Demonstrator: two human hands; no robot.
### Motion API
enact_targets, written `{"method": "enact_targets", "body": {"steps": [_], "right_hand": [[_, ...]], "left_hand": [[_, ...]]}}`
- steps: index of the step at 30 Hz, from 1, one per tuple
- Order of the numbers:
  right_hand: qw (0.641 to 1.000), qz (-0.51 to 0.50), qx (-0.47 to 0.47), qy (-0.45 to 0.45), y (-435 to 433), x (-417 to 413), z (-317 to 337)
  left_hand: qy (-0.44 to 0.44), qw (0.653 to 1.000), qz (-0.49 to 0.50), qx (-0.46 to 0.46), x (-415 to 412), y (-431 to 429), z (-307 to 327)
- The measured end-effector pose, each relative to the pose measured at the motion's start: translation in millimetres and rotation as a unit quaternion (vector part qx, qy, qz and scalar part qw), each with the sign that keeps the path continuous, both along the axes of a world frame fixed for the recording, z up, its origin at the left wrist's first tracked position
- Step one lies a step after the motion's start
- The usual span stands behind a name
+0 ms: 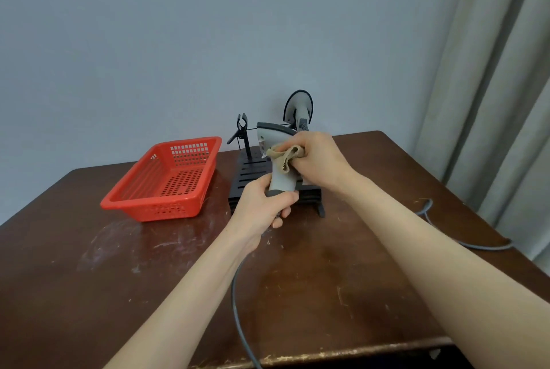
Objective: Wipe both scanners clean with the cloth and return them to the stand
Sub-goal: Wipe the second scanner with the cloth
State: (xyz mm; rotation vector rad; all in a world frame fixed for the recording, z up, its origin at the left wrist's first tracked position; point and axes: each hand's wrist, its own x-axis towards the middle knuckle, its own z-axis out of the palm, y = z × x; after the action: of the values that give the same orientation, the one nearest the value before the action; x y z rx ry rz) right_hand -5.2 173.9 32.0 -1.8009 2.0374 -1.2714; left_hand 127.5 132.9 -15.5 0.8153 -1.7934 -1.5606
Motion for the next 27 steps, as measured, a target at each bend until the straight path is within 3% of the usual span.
{"method": "enact_targets", "body": {"steps": [2, 7, 13, 15, 18, 22, 24, 27], "right_hand": [[1.0, -0.025, -0.019, -0.003, -1, -3, 0], [0.997, 0.074, 0.022, -0.019, 26, 8, -11], [0.998, -0.051, -0.024, 0.002, 5, -6, -11], [1.0, -0.013, -0.016, 0.01, 12, 2, -14], [0.996, 0.066, 0.03, -0.054, 28, 10, -16], [0.984, -0.099, 0.126, 0.079, 27, -14, -19], [0.99, -0.136, 0.041, 0.009, 27, -20, -18], [0.983, -0.113, -0.121, -0.077, 26, -15, -4]], "left_hand": [[-0.002, 1.0, -0.003, -0.002, -2, 0, 1], [0.005, 1.0, -0.005, -0.006, -2, -1, -1], [-0.021, 0.999, -0.017, -0.02, -5, 4, 2], [-0.014, 1.0, -0.01, -0.018, -4, 0, 2], [0.003, 1.0, 0.002, -0.014, -1, -6, 0], [0.004, 0.999, 0.027, -0.021, 4, -9, 2], [0.007, 1.0, 0.022, -0.019, 7, -11, 5], [0.001, 1.0, 0.009, -0.022, 9, -7, 7]]}}
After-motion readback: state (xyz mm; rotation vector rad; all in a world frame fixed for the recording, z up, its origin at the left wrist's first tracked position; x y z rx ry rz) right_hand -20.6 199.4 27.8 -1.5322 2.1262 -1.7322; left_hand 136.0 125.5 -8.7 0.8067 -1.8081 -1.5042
